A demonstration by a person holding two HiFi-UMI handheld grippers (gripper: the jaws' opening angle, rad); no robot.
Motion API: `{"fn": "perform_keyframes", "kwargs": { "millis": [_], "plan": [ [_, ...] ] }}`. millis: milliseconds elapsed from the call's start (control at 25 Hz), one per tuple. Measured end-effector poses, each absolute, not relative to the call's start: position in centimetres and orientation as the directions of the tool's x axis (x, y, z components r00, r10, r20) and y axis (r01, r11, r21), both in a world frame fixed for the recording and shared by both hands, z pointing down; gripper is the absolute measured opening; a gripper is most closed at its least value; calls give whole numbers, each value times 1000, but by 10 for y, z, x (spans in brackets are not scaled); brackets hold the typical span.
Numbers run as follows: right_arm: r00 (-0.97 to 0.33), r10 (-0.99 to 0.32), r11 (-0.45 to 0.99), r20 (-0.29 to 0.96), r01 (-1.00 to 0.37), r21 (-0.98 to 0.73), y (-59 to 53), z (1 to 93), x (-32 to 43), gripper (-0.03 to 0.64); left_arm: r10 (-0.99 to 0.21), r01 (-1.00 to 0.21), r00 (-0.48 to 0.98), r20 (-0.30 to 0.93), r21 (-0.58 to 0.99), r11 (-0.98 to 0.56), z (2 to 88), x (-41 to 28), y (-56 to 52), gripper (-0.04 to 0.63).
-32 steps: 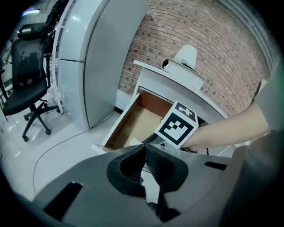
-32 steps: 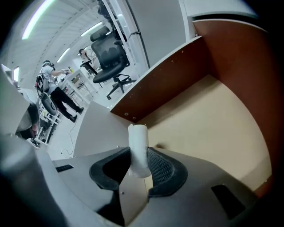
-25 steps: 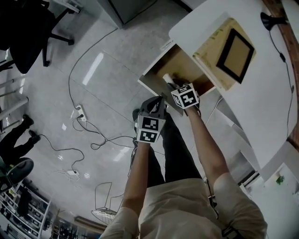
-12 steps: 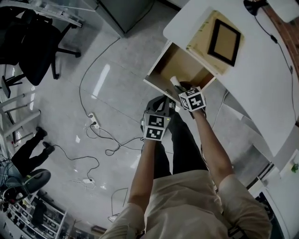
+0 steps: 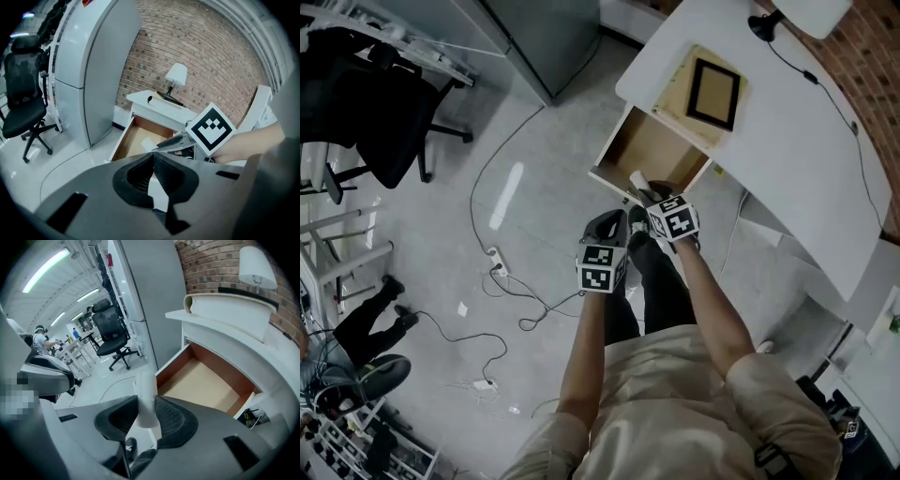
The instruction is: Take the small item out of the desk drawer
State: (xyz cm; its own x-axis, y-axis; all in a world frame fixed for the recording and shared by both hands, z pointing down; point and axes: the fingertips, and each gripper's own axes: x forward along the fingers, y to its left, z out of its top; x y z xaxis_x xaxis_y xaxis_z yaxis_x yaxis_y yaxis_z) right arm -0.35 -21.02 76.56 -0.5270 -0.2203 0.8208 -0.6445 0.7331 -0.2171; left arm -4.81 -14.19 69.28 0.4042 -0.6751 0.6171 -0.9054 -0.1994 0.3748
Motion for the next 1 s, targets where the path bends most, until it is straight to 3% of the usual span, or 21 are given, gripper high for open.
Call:
{"fn": "perform_keyframes", "kwargs": {
  "millis": [440, 1000],
  "plan": [
    [-567, -348, 697, 747, -689, -199, -164, 680, -9, 146, -723, -905, 403, 560, 362, -224, 614, -57, -106, 17],
    [-568, -516, 606, 641, -771, -195, -138, 592, 7, 146, -679, -887, 462, 570, 283, -366, 571, -80, -47, 17]
  ]
}}
